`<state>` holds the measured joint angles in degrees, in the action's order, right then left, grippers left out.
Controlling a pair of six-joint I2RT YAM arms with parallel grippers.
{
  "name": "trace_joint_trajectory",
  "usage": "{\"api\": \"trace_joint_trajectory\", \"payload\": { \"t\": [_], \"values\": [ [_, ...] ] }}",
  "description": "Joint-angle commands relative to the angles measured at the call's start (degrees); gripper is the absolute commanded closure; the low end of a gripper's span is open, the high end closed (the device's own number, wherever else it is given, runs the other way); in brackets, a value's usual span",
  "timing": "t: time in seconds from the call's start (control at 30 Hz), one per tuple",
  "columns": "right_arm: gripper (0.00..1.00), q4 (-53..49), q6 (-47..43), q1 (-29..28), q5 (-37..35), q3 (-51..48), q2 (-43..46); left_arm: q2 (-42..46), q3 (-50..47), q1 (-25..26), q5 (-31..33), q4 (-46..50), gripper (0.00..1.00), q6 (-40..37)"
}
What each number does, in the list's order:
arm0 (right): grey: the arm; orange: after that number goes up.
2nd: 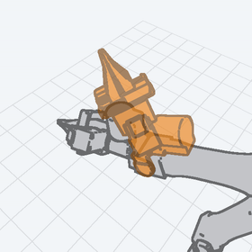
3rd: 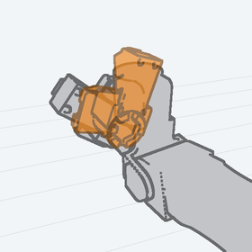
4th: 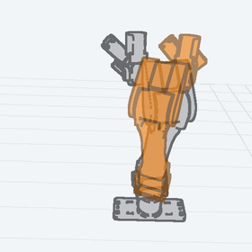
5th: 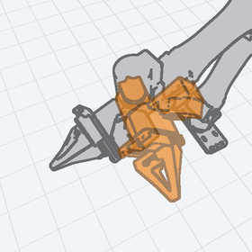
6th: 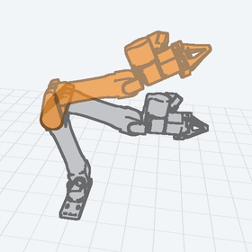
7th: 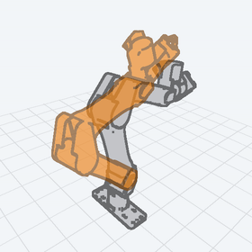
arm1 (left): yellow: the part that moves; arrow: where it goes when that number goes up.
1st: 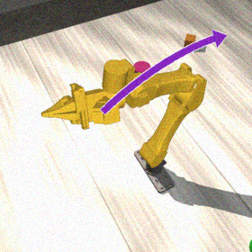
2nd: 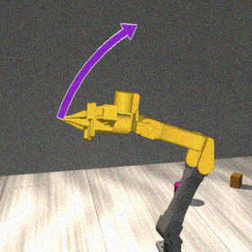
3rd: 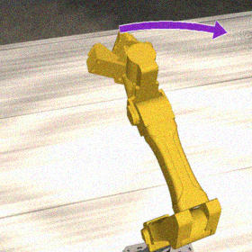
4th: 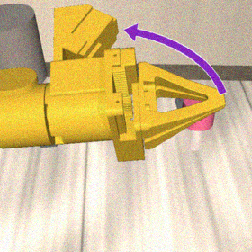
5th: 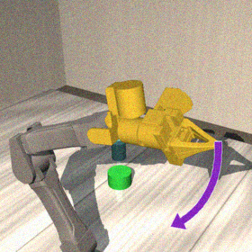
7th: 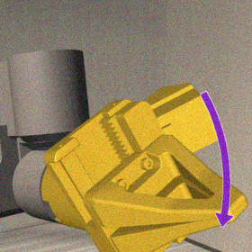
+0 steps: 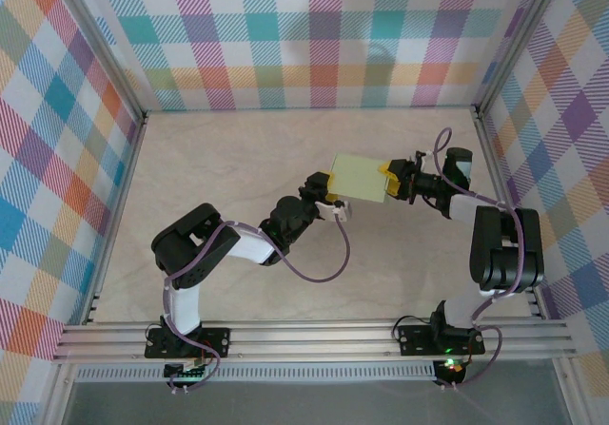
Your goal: Fold the paper box
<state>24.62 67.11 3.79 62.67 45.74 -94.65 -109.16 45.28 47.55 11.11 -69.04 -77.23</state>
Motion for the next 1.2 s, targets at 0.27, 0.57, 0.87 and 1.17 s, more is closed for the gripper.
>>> {"api": "trace_joint_trajectory", "payload": {
  "t": [0.27,0.57,0.87,1.17],
  "values": [
    [0.46,-0.3,-1.0,-0.4,0.6,0.6,1.2,0.4,2.0,0.7,0.7,2.3,0.63,1.2],
    [0.29,-12.6,-9.3,0.3,-4.4,3.1,4.3,6.9,4.0,0.2,-1.6,25.1,0.61,10.1],
    [0.26,-30.7,-24.6,2.0,-14.0,6.4,9.6,13.0,7.3,-1.4,-5.4,51.8,0.61,18.6],
    [0.25,-46.2,-49.3,-2.5,-35.2,7.1,22.7,15.6,17.0,-4.0,-13.1,80.6,0.63,27.7]
  ]
}}
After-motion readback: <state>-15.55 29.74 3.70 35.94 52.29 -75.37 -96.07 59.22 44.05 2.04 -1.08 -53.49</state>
